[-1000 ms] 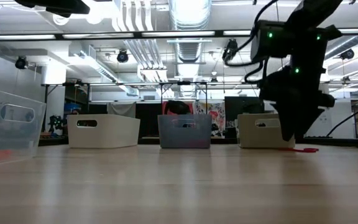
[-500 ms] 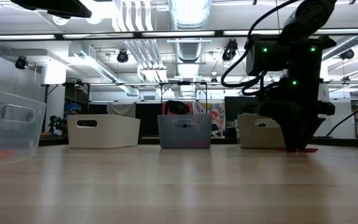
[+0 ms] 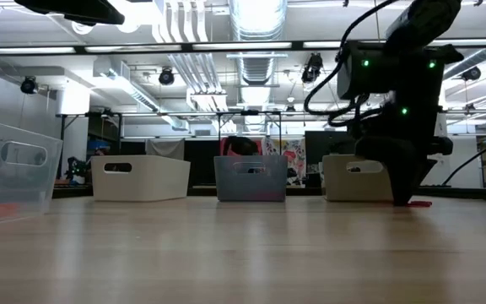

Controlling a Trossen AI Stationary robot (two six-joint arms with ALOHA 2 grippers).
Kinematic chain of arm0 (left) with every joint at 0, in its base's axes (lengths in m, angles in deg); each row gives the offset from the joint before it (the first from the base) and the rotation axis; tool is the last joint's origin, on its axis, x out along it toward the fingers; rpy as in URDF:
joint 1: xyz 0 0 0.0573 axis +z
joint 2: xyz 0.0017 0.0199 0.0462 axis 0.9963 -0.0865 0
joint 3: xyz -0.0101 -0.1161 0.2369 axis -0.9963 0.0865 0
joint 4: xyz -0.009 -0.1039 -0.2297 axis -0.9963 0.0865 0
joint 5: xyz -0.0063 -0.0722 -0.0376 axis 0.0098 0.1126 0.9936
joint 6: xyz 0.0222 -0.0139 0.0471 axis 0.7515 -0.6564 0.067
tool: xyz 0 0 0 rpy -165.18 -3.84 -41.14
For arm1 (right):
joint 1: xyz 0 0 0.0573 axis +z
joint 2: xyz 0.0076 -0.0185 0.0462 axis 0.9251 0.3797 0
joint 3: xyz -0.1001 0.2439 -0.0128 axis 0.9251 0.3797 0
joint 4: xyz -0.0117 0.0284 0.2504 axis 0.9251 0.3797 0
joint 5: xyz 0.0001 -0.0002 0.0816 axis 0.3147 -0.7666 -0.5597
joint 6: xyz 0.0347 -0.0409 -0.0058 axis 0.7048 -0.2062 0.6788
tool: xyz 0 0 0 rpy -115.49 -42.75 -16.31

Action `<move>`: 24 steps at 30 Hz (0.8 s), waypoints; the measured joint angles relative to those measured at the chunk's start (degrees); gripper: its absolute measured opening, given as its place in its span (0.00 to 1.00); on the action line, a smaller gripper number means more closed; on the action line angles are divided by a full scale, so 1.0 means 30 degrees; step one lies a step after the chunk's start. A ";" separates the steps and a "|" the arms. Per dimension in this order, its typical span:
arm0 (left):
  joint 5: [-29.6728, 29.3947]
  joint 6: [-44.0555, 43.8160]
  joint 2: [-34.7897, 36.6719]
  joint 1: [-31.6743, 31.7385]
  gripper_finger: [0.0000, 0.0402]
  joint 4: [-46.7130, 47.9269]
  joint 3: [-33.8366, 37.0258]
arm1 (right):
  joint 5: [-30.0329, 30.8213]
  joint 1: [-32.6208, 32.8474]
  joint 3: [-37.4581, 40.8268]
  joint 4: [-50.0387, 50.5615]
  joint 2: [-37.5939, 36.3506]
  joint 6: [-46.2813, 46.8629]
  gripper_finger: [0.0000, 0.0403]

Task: Sort rubber bands into baskets
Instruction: Put the red rubber band into the black bin

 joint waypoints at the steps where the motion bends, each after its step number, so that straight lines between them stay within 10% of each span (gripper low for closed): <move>1: 0.0003 0.0000 0.0000 0.0000 0.26 -0.0026 0.0006 | -0.0004 0.0153 -0.0028 0.0005 -0.0293 -0.0006 0.02; 12: 0.0016 0.2253 -0.0007 0.0000 0.26 -0.7688 0.3119 | 0.1256 0.1962 -0.0291 -0.2490 -0.3367 -0.1278 0.02; 24: 0.0013 0.2559 -0.0007 0.0487 0.26 -1.2864 0.4910 | 0.1354 0.2436 -0.0321 -1.2852 -0.3505 -0.7604 0.02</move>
